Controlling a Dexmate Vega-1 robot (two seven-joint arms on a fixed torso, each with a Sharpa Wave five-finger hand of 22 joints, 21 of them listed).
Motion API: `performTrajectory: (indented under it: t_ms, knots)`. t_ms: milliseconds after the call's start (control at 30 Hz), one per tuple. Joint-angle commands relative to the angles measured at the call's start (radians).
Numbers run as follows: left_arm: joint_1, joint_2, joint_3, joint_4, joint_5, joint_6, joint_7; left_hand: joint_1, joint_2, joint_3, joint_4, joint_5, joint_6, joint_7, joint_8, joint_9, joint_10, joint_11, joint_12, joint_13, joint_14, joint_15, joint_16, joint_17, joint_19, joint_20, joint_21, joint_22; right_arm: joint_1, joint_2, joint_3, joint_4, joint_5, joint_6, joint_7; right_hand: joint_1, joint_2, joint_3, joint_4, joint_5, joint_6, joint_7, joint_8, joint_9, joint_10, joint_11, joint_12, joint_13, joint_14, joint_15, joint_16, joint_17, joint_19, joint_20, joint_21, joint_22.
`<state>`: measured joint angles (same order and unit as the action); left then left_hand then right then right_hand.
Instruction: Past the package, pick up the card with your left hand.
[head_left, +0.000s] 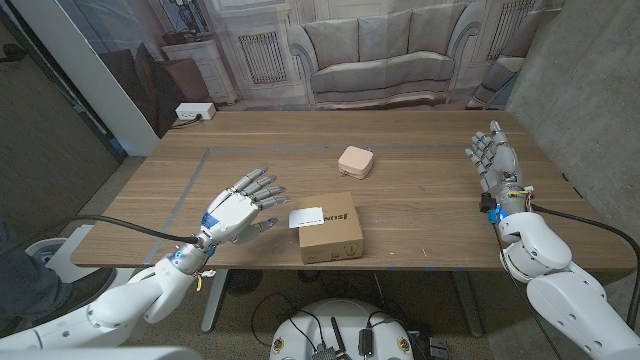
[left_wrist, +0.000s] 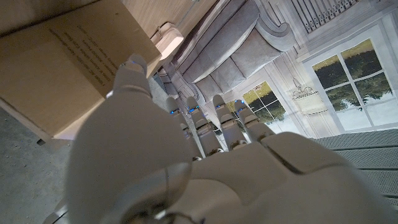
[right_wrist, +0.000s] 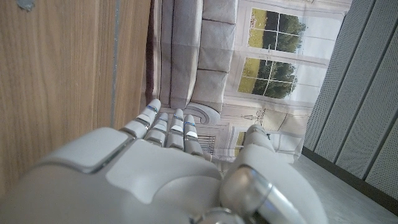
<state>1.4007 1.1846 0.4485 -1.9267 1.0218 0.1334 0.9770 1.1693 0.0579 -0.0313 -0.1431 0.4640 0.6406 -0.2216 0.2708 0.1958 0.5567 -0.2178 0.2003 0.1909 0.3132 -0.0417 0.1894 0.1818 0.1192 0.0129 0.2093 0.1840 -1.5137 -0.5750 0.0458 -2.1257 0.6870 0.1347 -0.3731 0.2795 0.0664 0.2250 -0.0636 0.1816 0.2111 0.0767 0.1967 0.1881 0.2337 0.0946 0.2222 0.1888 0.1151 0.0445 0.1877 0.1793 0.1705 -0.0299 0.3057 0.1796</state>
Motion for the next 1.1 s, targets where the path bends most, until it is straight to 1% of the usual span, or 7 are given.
performTrajectory:
  t_ms: [33, 367, 733, 767, 833, 933, 1100]
  knots:
    - [-0.041, -0.028, 0.040, 0.035, 0.006, -0.040, 0.026, 0.010, -0.005, 0.004, -0.004, -0.010, 0.009, -0.001, 0.003, 0.003, 0.010, -0.002, 0.001, 0.001, 0.006, -0.156, 0.006, 0.001, 0.011, 0.000, 0.008, 0.002, -0.014, 0.005, 0.003, -0.009, -0.006, 0.013, -0.004, -0.001, -0.002, 0.000, -0.002, -0.002, 0.008, 0.004, 0.002, 0.005, 0.011, -0.001, 0.001, 0.001, 0.010, -0.001, 0.002, 0.004, 0.011, -0.003, -0.006, 0.001]
    - [-0.090, -0.078, 0.087, 0.099, 0.018, -0.071, 0.078, 0.023, -0.006, 0.004, -0.005, -0.020, 0.010, -0.001, 0.001, 0.003, 0.012, -0.001, -0.001, 0.001, 0.012, -0.156, 0.007, 0.001, 0.018, 0.003, 0.010, 0.002, -0.025, 0.006, 0.009, -0.025, -0.015, 0.011, -0.011, -0.002, -0.002, -0.001, -0.003, -0.002, 0.009, 0.005, 0.002, 0.005, 0.014, -0.002, 0.001, 0.001, 0.011, 0.000, 0.002, 0.004, 0.013, -0.002, -0.009, 0.001]
    - [-0.123, -0.118, 0.129, 0.140, 0.012, -0.092, 0.106, 0.037, 0.000, 0.006, -0.004, -0.030, 0.019, -0.001, 0.002, 0.003, 0.020, -0.002, 0.000, 0.001, 0.021, -0.157, 0.008, 0.002, 0.020, 0.005, 0.009, 0.002, -0.021, 0.004, 0.009, -0.026, -0.010, -0.002, -0.009, -0.003, -0.001, -0.001, -0.004, -0.001, 0.010, 0.003, 0.003, 0.005, 0.015, -0.002, 0.002, 0.001, 0.014, -0.002, 0.002, 0.004, 0.016, -0.003, -0.012, 0.001]
    - [-0.127, -0.122, 0.133, 0.145, 0.012, -0.095, 0.111, 0.053, 0.005, 0.009, -0.004, -0.042, 0.041, 0.000, 0.008, 0.004, 0.039, -0.002, 0.003, 0.002, 0.025, -0.155, 0.007, 0.001, 0.021, 0.004, 0.008, 0.002, -0.020, 0.003, 0.009, -0.027, -0.010, -0.005, -0.010, -0.003, -0.001, -0.001, -0.004, -0.001, 0.010, 0.004, 0.003, 0.005, 0.015, -0.002, 0.002, 0.001, 0.014, -0.003, 0.002, 0.004, 0.016, -0.002, -0.013, 0.001]
    - [-0.134, -0.132, 0.140, 0.156, 0.011, -0.098, 0.121, 0.057, 0.006, 0.008, -0.001, -0.050, 0.049, -0.001, 0.010, 0.004, 0.045, -0.002, 0.003, 0.002, 0.031, -0.152, 0.009, 0.002, 0.024, 0.008, 0.009, 0.002, -0.018, 0.002, 0.009, -0.028, -0.010, -0.008, -0.011, -0.003, -0.001, -0.001, -0.004, -0.001, 0.010, 0.004, 0.002, 0.005, 0.015, -0.002, 0.002, 0.001, 0.014, -0.003, 0.002, 0.005, 0.016, -0.002, -0.013, 0.001]
    - [-0.147, -0.146, 0.152, 0.174, 0.007, -0.108, 0.136, 0.065, 0.011, 0.009, 0.001, -0.060, 0.071, 0.000, 0.016, 0.005, 0.061, -0.002, 0.006, 0.002, 0.043, -0.153, 0.011, 0.002, 0.028, 0.005, 0.009, 0.002, -0.016, 0.000, 0.010, -0.030, -0.010, -0.013, -0.012, -0.003, -0.001, -0.002, -0.004, -0.001, 0.010, 0.003, 0.002, 0.005, 0.016, -0.003, 0.002, 0.001, 0.015, -0.003, 0.002, 0.005, 0.017, -0.002, -0.014, 0.001]
    - [-0.163, -0.158, 0.167, 0.184, 0.000, -0.122, 0.140, 0.078, 0.015, 0.009, 0.003, -0.074, 0.101, -0.001, 0.025, 0.006, 0.086, -0.002, 0.009, 0.003, 0.056, -0.153, 0.012, 0.002, 0.033, 0.004, 0.009, 0.001, -0.014, -0.003, 0.014, -0.034, -0.010, -0.017, -0.011, -0.004, -0.002, -0.002, -0.004, -0.001, 0.010, 0.003, 0.002, 0.005, 0.017, -0.005, 0.002, 0.001, 0.015, -0.002, 0.002, 0.005, 0.018, -0.001, -0.015, 0.001]
